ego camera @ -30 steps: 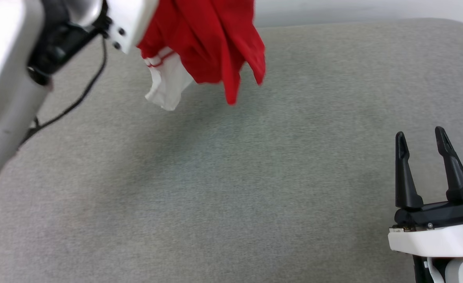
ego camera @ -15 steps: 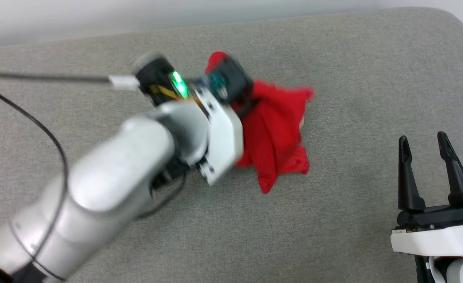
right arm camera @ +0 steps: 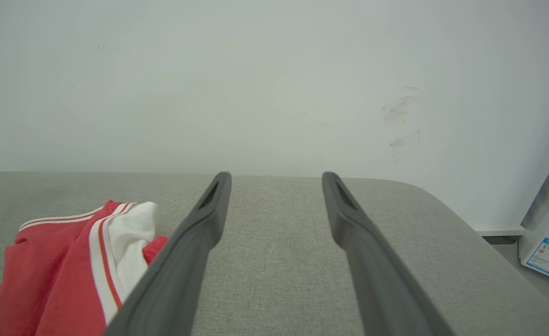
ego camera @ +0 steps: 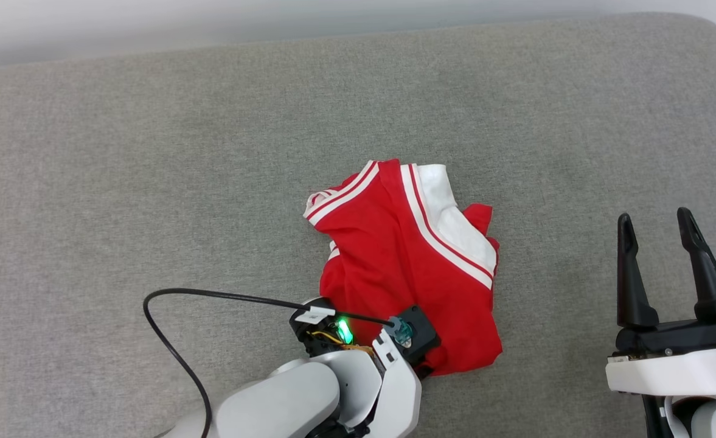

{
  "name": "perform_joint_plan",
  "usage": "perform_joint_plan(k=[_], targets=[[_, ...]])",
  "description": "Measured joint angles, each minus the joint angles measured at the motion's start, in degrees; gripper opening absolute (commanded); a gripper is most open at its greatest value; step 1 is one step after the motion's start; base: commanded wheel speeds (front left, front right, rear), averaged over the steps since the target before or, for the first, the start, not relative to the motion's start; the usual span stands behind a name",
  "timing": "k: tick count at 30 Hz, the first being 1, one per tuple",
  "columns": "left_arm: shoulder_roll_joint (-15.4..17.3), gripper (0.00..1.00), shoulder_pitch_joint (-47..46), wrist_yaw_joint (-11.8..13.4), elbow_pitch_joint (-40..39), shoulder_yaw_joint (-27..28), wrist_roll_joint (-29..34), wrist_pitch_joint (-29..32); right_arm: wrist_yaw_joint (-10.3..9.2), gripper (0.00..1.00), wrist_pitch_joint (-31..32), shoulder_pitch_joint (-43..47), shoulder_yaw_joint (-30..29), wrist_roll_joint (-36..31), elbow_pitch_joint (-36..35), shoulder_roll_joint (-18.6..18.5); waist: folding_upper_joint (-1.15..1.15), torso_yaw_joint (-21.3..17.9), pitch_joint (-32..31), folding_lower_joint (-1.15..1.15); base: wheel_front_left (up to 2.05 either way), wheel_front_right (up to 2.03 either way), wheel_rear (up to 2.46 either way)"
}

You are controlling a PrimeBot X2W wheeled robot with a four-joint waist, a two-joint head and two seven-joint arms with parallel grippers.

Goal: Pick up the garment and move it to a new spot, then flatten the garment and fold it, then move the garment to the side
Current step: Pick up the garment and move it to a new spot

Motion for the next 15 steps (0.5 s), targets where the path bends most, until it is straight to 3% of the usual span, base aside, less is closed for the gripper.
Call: perform_joint_plan(k=[2, 3, 12, 13, 14, 15], targets=[[-0.4, 0.00, 0.0, 0.0, 0.9, -0.3, 0.6, -1.2, 0.00, 1.00, 0.0, 0.0, -0.1, 0.0, 0.2, 0.0, 0.00, 0.2, -0.2, 0.00, 0.00, 0.00, 0.00], [-0.7, 1.00, 0.0, 0.0, 1.3, -0.3, 1.0, -2.2, 0.00, 1.00, 0.0, 0.1, 0.0, 0.0, 0.3, 0.0, 0.00, 0.4, -0.5, 0.00, 0.00, 0.00, 0.00], [-1.5, 1.00, 0.1, 5.1, -0.9, 4.9, 3.5, -15.7, 0.00, 1.00, 0.0, 2.2, 0.1, -0.5, 1.3, 0.0, 0.00, 1.5, -3.8, 0.00, 0.00, 0.00, 0.00], [-1.3, 1.00, 0.1, 6.1, -1.5, 5.8, 3.8, -17.3, 0.00, 1.00, 0.0, 2.4, 0.0, -0.6, 1.4, 0.0, 0.00, 1.7, -4.3, 0.00, 0.00, 0.00, 0.00], [-0.8, 1.00, 0.4, 8.7, -2.6, 7.7, 4.4, -20.4, 0.00, 1.00, 0.0, 2.9, 0.0, -0.8, 1.6, 0.0, 0.00, 2.1, -5.3, 0.00, 0.00, 0.00, 0.00], [-0.8, 1.00, 0.4, 8.7, -2.6, 7.7, 4.4, -20.4, 0.00, 1.00, 0.0, 2.9, 0.0, -0.8, 1.6, 0.0, 0.00, 2.1, -5.3, 0.00, 0.00, 0.00, 0.00]])
